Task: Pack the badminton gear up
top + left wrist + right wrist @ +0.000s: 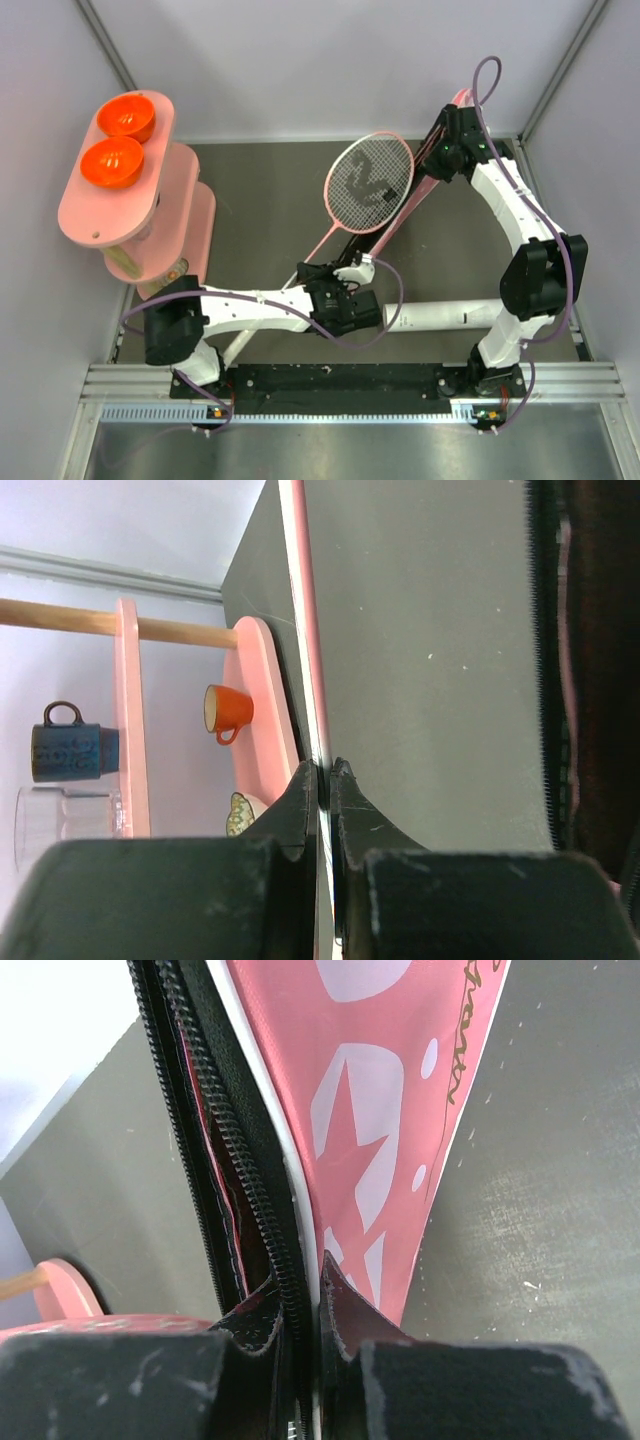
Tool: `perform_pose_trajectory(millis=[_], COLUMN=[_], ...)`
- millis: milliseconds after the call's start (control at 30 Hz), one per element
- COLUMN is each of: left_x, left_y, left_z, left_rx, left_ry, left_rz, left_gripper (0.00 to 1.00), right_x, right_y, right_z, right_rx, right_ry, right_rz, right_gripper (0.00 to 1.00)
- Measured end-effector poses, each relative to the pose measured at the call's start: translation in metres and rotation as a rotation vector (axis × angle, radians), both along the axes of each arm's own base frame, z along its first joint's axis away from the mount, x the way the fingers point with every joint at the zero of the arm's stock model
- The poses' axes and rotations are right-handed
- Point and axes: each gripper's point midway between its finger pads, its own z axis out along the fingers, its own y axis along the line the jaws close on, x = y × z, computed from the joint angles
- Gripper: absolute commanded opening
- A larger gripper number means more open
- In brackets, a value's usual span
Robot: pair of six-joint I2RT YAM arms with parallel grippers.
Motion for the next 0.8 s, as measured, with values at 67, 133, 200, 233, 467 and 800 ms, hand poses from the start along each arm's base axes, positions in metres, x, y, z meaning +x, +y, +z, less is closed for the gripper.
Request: perform_pose_trajectory(millis=[67,133,200,233,467,800], left_x=[-0.002,-0.002,-0.002,-0.001,0.002,-0.009], left_y=[-0.004,-0.007,-0.009,-0.01,-0.041,-0.094], left_z=[-0.005,-0.009,-0.014,-0.015,-0.029,-0.031], left_rx=[0.018,0.052,0.092,0.113,0.131,-0.02], left_ry=[0.003,-0.002,-0.007,-0.011,0.071,0.317], left_rz=[-0.01,-0.015,-0.014,-0.011,-0.054,-0.291], left_gripper=[0.0,0.0,0.0,0.0,0.0,0.0], right_x=[0.0,-0.001,-0.001,-0.001,-0.01,-0.025], right_y=[0.001,0.003,0.003,0.003,0.003,0.02], right_z=[0.0,0.001,0.001,0.0,-0.019,-0.045], right_rx=[0.01,0.022,0.03,0.035,0.065,0.122], right_ry=[0.002,0.005,0.008,0.009,0.022,0.047], right_rz=[-0.001,0.001,0.0,0.001,0.018,0.116], right_gripper=[0.0,0.0,0.0,0.0,0.0,0.0])
